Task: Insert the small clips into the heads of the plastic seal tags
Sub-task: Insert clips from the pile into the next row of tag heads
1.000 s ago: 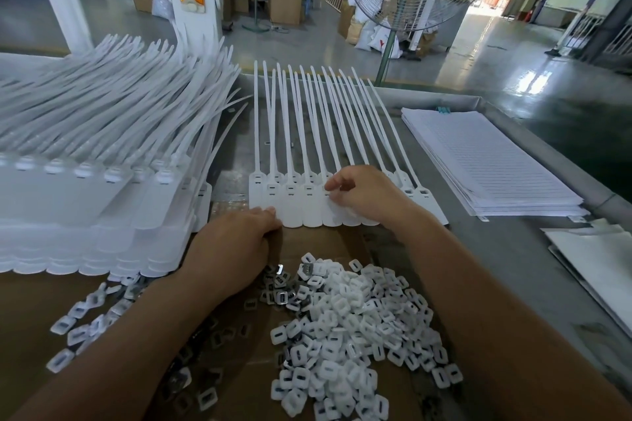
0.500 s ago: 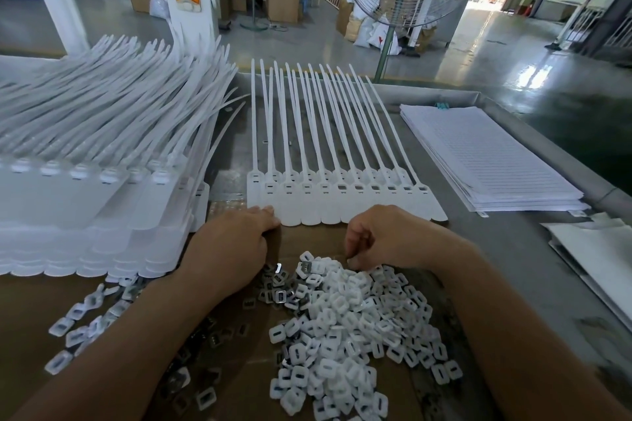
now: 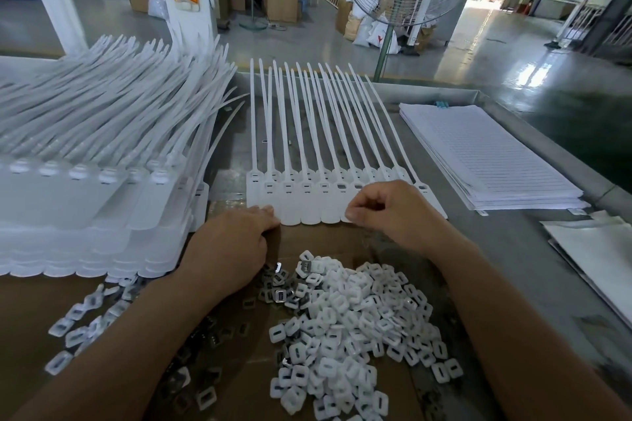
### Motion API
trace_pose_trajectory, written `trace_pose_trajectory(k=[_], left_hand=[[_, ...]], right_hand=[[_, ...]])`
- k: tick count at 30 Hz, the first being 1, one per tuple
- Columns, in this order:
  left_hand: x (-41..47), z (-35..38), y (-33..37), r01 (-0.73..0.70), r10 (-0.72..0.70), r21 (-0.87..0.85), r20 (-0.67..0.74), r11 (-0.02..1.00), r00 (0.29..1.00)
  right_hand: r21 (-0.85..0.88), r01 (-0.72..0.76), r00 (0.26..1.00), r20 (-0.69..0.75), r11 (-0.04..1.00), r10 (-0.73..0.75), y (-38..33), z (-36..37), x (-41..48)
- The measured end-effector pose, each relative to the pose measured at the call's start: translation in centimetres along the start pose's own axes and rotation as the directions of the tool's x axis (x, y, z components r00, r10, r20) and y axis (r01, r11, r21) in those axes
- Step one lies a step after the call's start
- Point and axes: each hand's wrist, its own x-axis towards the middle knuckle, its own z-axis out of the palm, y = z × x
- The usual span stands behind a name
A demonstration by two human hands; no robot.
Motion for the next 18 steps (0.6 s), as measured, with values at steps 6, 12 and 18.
trace_pose_trajectory(k=[6, 12, 18], left_hand=[[0.1, -0.1, 0.1, -0.007, 0.007, -0.003, -0.009, 1.000, 1.000], [0.0, 0.0, 0.1, -0.009, 0.009, 0.000, -0.007, 1.000, 1.000], [-0.1, -0.2, 0.1, -0.031, 0.031, -0.001, -0.016, 1.000, 0.999]], right_hand=[[0.070, -0.075, 0.988, -0.133, 0.995, 0.084, 0.6, -0.2, 1.7], [0.113, -0.168, 0.960, -0.209, 0.979, 0.188, 1.2, 0.6, 4.2], [-0.028, -0.187, 0.960, -0.216, 0.982, 0.177, 1.5, 1.5, 6.0]])
